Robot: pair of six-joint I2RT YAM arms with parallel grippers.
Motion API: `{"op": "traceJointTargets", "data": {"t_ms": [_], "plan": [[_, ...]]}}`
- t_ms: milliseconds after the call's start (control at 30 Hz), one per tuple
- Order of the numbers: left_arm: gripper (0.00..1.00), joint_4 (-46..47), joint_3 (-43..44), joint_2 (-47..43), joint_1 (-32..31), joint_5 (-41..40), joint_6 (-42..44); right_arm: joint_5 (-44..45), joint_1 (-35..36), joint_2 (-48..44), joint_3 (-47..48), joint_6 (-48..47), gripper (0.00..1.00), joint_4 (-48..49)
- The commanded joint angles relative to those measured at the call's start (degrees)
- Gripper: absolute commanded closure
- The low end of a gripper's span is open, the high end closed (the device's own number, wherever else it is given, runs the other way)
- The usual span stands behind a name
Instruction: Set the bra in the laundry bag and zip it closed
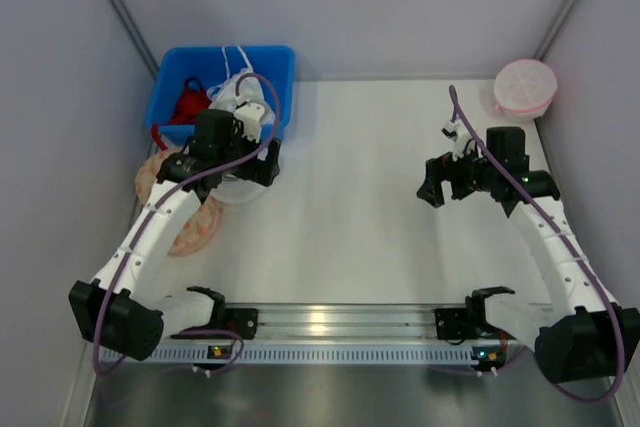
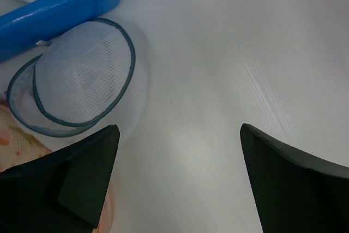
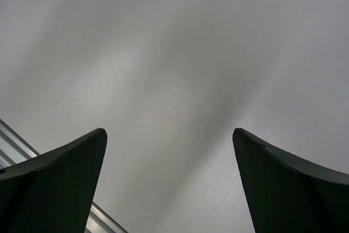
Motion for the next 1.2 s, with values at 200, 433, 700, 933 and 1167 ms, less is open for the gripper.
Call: {"op": "traceJointTargets", "data": {"t_ms": [200, 433, 700, 933, 1167], "plan": [[0.09, -4.85, 2.21, -0.01, 0.69, -11.82, 22.29, -0.53, 0.73, -0.77, -1.17, 0.10, 0.01, 1.58], [0.28, -0.46, -2.00, 5.61, 0.60, -16.06, 34.80, -0.01, 0.73, 0.55, -1.70, 1.07, 0.01, 2.81], [0.43, 1.74, -1.49, 12.21, 0.51, -11.14, 39.20, 1.58, 0.73, 0.55, -2.14, 0.90, 0.01, 2.46], [0.43, 5.78, -0.25, 19.50, -0.10, -13.08, 41.05, 2.10, 0.82, 1.25, -1.61, 0.98, 0.01, 2.37], [0.67, 9.30, 0.71, 23.90, -0.46, -15.54, 42.98, 2.19, 0.73, 1.52, -1.17, 0.90, 0.01, 2.02]]}}
